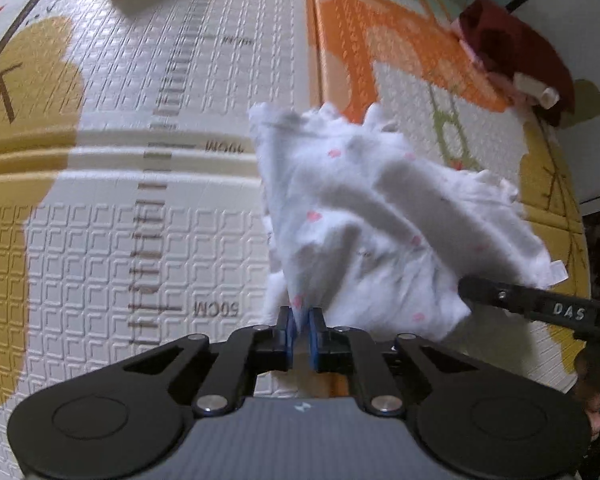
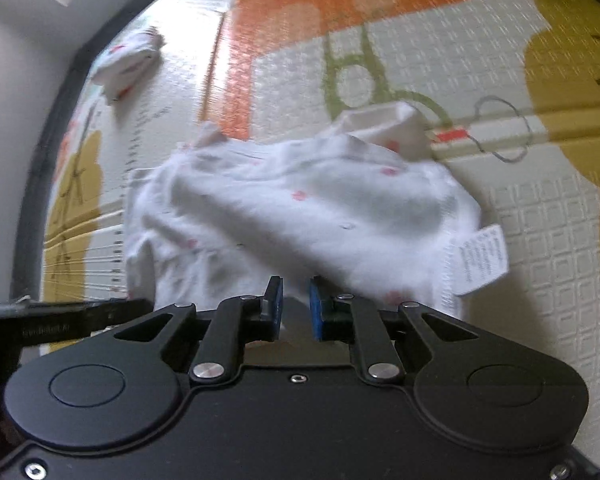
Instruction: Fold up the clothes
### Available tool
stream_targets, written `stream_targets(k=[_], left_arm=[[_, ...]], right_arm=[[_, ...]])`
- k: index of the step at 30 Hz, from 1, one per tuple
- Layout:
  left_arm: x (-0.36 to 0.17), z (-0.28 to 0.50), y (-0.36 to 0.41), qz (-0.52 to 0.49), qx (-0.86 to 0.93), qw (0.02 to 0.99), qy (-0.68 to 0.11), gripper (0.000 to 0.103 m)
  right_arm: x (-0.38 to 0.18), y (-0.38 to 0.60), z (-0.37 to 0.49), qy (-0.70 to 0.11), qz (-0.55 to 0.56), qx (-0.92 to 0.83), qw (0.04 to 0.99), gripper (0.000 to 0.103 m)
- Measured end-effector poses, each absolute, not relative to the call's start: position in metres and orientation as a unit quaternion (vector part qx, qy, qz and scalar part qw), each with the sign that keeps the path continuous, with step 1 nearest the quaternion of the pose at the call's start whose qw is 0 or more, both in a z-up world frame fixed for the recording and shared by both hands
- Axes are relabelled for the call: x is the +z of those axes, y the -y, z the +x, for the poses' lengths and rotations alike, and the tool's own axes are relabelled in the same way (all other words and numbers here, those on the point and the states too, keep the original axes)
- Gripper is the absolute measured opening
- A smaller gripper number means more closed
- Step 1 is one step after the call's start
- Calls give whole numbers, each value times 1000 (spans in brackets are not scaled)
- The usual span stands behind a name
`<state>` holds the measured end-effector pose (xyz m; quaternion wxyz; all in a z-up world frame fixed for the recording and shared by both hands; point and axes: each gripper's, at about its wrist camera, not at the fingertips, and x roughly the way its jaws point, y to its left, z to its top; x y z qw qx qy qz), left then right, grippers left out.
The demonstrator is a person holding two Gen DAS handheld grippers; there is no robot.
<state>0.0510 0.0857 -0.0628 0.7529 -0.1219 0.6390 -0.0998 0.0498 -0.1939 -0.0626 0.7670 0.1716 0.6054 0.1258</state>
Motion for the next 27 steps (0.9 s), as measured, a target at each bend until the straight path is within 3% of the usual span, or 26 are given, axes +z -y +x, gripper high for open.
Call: stream_targets(k=[6,8,20,27], left_arm=[[-71,50,-90,-109,-88,746,-651,10],[-75,49,-92,-105,-82,743,-656,19],[-33,40,-79,-114,-100,792,-591,17],[-33,41,-65,-110,-109,787,-598,26]], right_arm=[[-76,191,44,-627,130,124,758,2],[-77,193,42,-628,129,121,758,0],[-48,211,36,-609,163,112,768,5],[-41,222,29,-619,194,92,755,11]])
